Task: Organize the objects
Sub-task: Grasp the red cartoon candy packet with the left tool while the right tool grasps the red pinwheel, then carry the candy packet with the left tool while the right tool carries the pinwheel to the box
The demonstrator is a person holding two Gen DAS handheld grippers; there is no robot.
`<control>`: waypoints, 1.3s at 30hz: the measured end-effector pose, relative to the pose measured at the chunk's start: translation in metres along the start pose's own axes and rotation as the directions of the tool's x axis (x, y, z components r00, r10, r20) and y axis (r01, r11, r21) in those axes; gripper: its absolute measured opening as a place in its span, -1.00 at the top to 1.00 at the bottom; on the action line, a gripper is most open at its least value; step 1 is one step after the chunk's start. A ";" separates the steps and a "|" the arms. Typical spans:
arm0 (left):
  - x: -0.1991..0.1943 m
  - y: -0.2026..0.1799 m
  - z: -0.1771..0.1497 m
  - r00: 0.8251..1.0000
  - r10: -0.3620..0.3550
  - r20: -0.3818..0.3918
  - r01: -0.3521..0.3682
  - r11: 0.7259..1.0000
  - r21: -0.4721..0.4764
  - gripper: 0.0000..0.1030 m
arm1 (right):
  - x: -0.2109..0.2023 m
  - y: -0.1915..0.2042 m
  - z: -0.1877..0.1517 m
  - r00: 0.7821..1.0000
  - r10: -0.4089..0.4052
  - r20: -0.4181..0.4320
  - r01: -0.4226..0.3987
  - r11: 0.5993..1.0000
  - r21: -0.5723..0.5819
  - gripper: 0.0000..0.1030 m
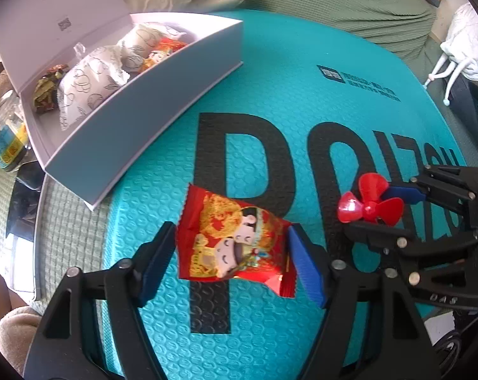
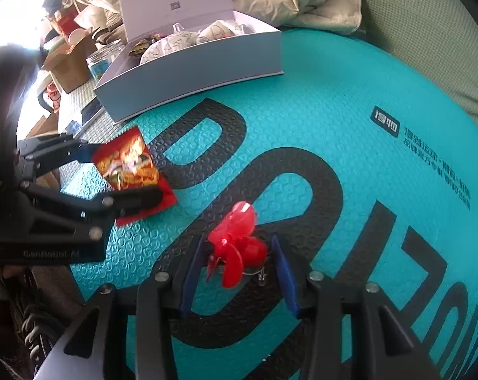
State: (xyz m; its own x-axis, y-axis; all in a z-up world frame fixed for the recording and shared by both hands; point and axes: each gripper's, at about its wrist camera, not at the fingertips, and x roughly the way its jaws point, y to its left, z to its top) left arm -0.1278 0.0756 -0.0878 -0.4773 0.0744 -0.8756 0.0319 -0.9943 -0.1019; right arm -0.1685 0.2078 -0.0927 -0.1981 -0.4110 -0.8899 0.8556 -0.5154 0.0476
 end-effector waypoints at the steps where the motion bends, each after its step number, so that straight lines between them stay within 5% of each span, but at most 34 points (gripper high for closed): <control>1: 0.000 0.000 0.000 1.000 0.008 0.003 -0.008 1.000 -0.003 -0.22 | 0.000 0.001 -0.001 1.000 -0.005 0.005 0.005 1.000 -0.003 0.10; 16: -0.017 0.046 -0.014 0.999 -0.022 0.031 0.026 0.993 -0.115 0.42 | 0.004 0.018 0.014 0.994 0.106 0.016 -0.107 0.994 0.030 0.41; 25: -0.022 0.058 -0.015 0.998 -0.058 0.039 0.064 0.984 -0.169 0.50 | -0.005 0.026 0.031 0.995 0.089 0.034 -0.089 0.996 -0.003 0.41; 29: -0.023 0.065 -0.017 1.000 -0.006 0.029 0.012 0.979 -0.204 0.52 | -0.008 0.032 0.037 0.994 0.093 0.049 -0.093 0.996 -0.013 0.41; 39: -0.032 0.074 -0.019 0.997 -0.057 0.060 0.069 0.972 -0.226 0.56 | -0.013 0.038 0.045 0.995 0.083 0.062 -0.082 0.996 -0.021 0.41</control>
State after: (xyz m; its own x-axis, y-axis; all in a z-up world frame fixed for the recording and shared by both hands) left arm -0.0933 0.0010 -0.0766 -0.5297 0.1266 -0.8387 0.1968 -0.9435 -0.2667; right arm -0.1549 0.1597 -0.0593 -0.1552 -0.4982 -0.8531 0.8788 -0.4641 0.1112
